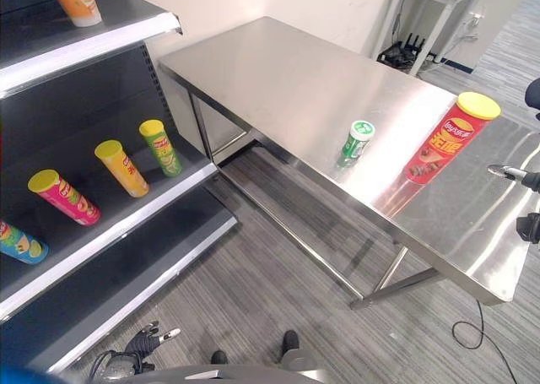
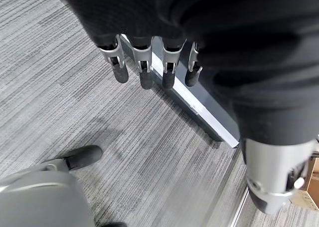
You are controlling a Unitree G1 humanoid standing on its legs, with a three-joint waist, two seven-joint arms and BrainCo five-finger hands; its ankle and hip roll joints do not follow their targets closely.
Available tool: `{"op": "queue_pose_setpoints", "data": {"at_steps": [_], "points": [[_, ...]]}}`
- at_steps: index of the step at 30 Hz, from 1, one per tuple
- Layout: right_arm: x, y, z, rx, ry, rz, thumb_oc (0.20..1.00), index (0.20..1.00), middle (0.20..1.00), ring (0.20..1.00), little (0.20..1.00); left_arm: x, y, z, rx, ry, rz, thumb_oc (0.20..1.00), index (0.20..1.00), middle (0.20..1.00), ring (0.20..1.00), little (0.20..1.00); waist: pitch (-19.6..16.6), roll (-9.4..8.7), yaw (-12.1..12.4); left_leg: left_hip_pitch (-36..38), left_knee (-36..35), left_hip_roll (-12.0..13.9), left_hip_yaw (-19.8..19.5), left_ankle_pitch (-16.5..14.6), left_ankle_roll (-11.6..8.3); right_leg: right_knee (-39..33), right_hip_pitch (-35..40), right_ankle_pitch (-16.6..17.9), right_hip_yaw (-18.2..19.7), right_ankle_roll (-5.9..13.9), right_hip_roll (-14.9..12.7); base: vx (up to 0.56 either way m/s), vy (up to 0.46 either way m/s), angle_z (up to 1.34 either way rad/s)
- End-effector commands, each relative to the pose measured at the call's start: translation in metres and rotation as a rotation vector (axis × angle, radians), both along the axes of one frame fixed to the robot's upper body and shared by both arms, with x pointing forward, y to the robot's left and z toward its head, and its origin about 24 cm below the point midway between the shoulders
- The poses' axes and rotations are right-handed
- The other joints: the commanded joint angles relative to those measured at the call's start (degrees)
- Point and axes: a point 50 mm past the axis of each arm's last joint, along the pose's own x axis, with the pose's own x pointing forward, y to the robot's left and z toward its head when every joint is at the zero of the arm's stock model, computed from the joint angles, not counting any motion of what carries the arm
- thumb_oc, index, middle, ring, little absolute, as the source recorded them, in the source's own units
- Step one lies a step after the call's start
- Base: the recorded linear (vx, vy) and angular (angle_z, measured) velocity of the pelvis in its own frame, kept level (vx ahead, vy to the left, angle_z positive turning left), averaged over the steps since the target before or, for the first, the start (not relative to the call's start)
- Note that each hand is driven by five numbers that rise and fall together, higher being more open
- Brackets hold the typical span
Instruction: Put the goods on the table back onto the shelves and tidy them up.
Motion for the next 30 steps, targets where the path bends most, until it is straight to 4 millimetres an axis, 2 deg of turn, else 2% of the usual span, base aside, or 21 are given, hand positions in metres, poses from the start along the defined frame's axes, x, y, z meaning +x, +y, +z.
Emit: {"op": "queue_pose_setpoints", "data": {"at_steps": [1,14,30], "points": [[0.013,-0.001,0.034,-0.056,-0.094,0.004,1.000,1.000,1.000,1.000,1.000,0.022,0.011,0.008,0.047,-0.046,-0.016,1.000,1.000,1.000,1.000,1.000,-0.2,-1.82,2.3,-0.5,2.8,3.7,0.4,-2.8,-4.42,3.7,3.1,-9.8,0.3,2.94,-1.2,0.00,0.000,0.00],[0.045,0.007,0.032,0.018,-0.107,0.031,1.000,1.000,1.000,1.000,1.000,0.018,0.014,0.008,0.056,-0.036,-0.036,1.000,1.000,1.000,1.000,1.000,-0.1,-1.03,3.8,-0.3,1.7,4.5,-0.4,-1.5,-5.37,2.2,4.3,-10.1,-1.0,2.23,-0.2,0.01,-0.050,0.04],[0.044,-0.005,0.047,-0.074,-0.112,-0.098,1.000,1.000,1.000,1.000,1.000,0.016,0.007,0.006,0.054,-0.026,-0.049,1.000,1.000,1.000,1.000,1.000,0.3,-0.91,4.2,-0.7,1.5,5.2,-2.2,-0.9,-5.97,1.9,5.0,-11.0,-2.6,1.53,0.7,0.01,-0.027,0.07]]}}
